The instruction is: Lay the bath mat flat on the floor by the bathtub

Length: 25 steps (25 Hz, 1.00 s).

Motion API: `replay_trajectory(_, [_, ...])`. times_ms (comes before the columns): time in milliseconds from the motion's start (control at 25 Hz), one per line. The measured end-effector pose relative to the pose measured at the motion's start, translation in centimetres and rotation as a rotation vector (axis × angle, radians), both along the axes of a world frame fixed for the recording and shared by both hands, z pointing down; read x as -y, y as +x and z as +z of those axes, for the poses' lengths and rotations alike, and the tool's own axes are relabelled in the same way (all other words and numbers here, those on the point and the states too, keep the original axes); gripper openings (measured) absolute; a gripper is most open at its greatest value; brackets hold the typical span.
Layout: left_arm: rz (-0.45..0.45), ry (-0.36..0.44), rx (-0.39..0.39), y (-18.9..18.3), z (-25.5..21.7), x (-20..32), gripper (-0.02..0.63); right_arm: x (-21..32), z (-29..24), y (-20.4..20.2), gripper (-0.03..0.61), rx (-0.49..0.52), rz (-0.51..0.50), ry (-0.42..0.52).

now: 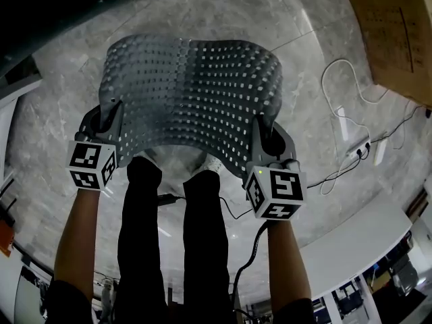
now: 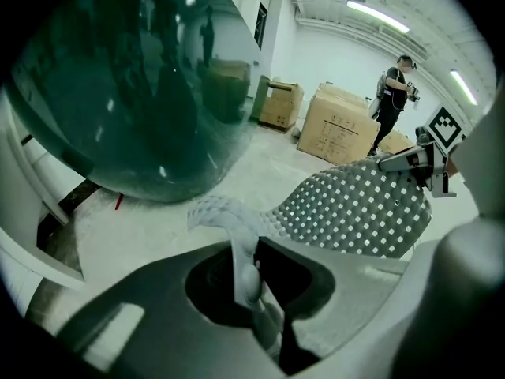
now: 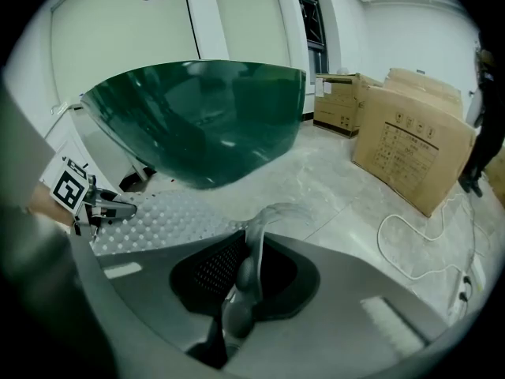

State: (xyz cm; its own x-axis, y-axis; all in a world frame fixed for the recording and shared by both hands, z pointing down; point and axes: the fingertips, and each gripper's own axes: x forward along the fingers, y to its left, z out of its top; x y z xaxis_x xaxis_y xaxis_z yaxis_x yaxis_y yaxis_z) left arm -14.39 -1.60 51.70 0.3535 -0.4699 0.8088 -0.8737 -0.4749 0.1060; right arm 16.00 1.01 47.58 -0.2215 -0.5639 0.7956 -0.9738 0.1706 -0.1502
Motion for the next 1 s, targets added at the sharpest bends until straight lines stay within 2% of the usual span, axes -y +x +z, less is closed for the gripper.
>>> replay_trajectory(320, [0.021, 0.025, 0.013, 0.0, 1.0, 0.6, 0.031, 0.0, 2.3, 0.8, 0.051, -0.028, -0.013, -0.016])
replay_trajectory(480, [0.013, 0.002, 0.014, 0.0, 1.9, 0.5, 0.031, -0.1, 3.5, 0.5, 0.051, -0.032, -0.018, -0.028])
replay_trajectory(1000, [0.041, -0.004, 0.036, -0.7, 4.2, 0.7, 0.031, -0.7, 6.3, 0.5, 0.051, -0.055, -0.031, -0.045])
